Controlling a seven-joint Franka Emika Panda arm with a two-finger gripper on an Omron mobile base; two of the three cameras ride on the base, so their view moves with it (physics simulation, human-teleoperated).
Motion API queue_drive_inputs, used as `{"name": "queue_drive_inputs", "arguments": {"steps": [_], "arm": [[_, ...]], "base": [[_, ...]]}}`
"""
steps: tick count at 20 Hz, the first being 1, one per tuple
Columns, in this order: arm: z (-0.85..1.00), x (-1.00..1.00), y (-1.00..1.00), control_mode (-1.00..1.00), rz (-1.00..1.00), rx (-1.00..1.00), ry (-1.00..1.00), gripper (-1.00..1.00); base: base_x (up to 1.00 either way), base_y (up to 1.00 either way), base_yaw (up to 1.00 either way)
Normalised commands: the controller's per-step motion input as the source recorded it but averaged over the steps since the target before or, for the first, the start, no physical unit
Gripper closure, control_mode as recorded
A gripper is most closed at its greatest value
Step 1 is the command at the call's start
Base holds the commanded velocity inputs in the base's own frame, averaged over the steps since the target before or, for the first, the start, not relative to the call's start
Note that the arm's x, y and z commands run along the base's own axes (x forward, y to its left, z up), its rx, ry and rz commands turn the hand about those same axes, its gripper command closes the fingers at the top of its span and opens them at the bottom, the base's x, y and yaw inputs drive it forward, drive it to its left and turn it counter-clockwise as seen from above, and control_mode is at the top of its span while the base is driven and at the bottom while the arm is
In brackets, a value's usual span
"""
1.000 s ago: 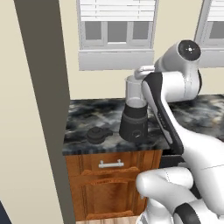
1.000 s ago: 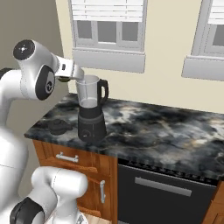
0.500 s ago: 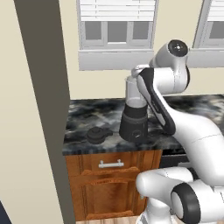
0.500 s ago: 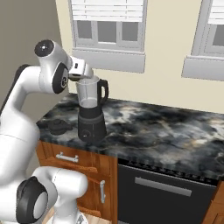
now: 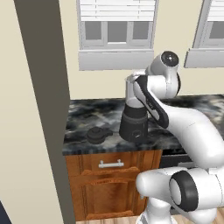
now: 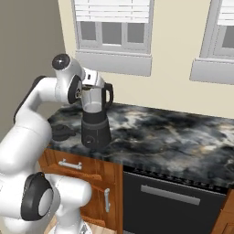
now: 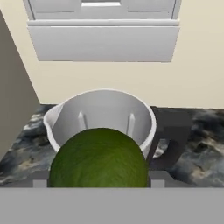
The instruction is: Grab the lime and lemon from the fridge, place them in the blender, close the lid, and turn on the blender to create a marinade.
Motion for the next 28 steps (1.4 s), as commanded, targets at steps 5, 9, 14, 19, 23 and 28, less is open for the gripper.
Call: {"name": "queue_drive_inputs", "arguments": {"steps": [5, 9, 14, 19, 23, 28], "arm": [[0.05, 0.46, -0.1, -1.0, 0.0, 0.04, 0.12, 1.0], [0.0, 0.47, 0.0, -1.0, 0.0, 0.0, 0.13, 1.0], [-0.13, 0.49, 0.02, -1.0, 0.0, 0.0, 0.03, 1.0], [-0.49, 0.44, 0.0, -1.0, 0.01, 0.0, 0.0, 1.0], [-0.6, 0.43, 0.01, -1.0, 0.02, 0.0, 0.0, 1.0], [-0.45, 0.43, 0.04, -1.0, 0.01, 0.0, 0.0, -1.0]], "base": [[0.0, 0.0, 0.0], [0.0, 0.0, 0.0], [0.0, 0.0, 0.0], [0.0, 0.0, 0.0], [0.0, 0.0, 0.0], [0.0, 0.0, 0.0]]}}
